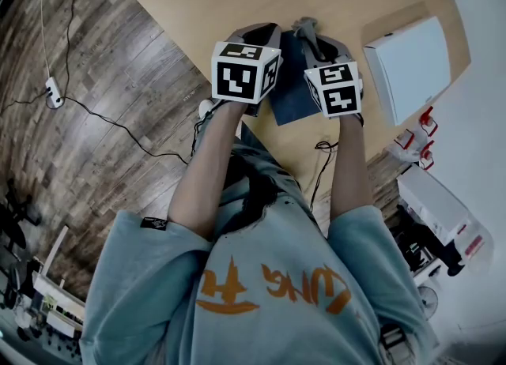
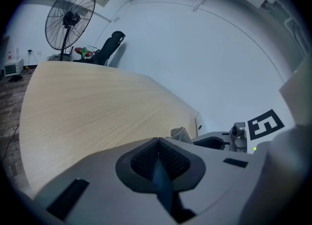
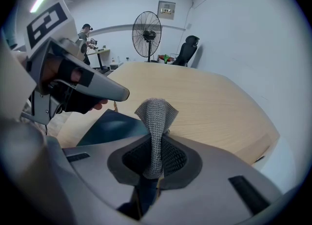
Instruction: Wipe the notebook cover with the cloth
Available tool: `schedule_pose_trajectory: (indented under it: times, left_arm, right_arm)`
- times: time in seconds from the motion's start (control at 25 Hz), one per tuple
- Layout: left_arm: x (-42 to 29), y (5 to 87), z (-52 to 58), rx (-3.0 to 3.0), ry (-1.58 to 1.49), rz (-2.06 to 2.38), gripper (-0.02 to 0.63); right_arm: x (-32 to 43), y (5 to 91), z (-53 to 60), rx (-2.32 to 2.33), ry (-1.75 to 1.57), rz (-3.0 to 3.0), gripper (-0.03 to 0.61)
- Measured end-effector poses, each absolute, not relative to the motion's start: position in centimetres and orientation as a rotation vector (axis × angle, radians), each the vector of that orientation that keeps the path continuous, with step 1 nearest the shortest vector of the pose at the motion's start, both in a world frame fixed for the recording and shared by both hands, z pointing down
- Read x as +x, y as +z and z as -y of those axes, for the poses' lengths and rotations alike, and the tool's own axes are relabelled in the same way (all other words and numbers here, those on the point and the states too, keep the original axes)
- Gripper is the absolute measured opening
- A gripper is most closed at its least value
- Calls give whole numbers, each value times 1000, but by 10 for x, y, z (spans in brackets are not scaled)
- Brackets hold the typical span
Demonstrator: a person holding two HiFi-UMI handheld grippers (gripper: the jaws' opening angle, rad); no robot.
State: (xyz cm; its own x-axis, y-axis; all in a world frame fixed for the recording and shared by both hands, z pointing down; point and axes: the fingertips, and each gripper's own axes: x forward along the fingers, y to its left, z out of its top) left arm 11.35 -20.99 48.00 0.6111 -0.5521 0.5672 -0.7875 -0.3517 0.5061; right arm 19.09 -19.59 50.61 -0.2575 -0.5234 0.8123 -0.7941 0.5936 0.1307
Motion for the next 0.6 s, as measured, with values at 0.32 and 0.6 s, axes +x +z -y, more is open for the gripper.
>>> schedule_pose_trajectory:
  times: [0.32, 0.6]
  left_arm:
    - [117, 481, 203, 2060, 393, 1038, 17]
    - [119, 482, 199, 2055, 390, 1031, 18]
  right_arm:
    - [197, 506, 184, 1073, 399, 1930, 31]
    - [200, 505, 172, 1074, 412, 1917, 31]
